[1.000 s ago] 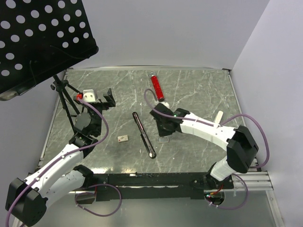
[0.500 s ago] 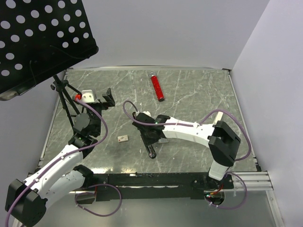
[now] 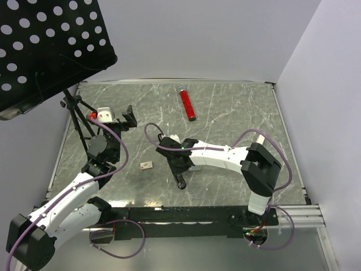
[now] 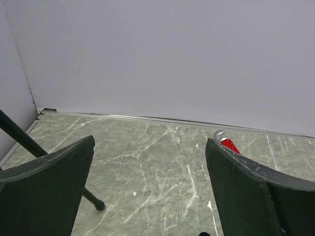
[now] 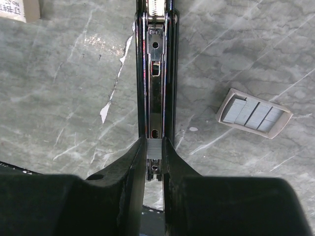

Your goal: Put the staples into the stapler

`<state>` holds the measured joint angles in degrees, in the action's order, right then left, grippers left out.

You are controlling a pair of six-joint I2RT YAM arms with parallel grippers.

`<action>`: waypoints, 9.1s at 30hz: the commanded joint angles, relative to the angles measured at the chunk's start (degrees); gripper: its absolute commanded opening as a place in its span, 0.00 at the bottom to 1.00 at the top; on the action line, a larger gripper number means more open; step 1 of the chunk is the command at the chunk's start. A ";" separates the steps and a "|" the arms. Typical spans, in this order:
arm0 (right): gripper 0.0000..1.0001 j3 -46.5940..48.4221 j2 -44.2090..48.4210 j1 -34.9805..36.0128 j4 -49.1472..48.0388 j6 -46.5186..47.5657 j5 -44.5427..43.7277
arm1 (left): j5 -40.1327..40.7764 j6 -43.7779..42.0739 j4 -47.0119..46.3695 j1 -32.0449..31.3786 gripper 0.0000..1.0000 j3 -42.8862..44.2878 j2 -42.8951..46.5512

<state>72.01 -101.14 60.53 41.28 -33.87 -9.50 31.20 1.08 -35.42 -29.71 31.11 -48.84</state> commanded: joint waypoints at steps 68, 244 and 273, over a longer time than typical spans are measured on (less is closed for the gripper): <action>0.11 0.68 0.16 0.46 -1.02 -1.29 -0.87 | 0.35 -0.47 -2.37 -0.26 0.99 -0.44 1.47; 0.09 3.58 -2.74 -0.42 3.46 4.95 1.32 | 2.46 -3.02 -2.73 -0.26 1.00 0.00 -3.63; 0.07 2.70 -0.72 -0.86 1.27 4.86 1.32 | 2.02 -2.75 -2.55 -0.17 0.99 -0.09 -3.72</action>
<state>74.94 -104.29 60.01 43.75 -28.67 -7.64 33.28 -1.89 -35.77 -29.71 31.11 -53.41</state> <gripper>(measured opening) 0.215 0.995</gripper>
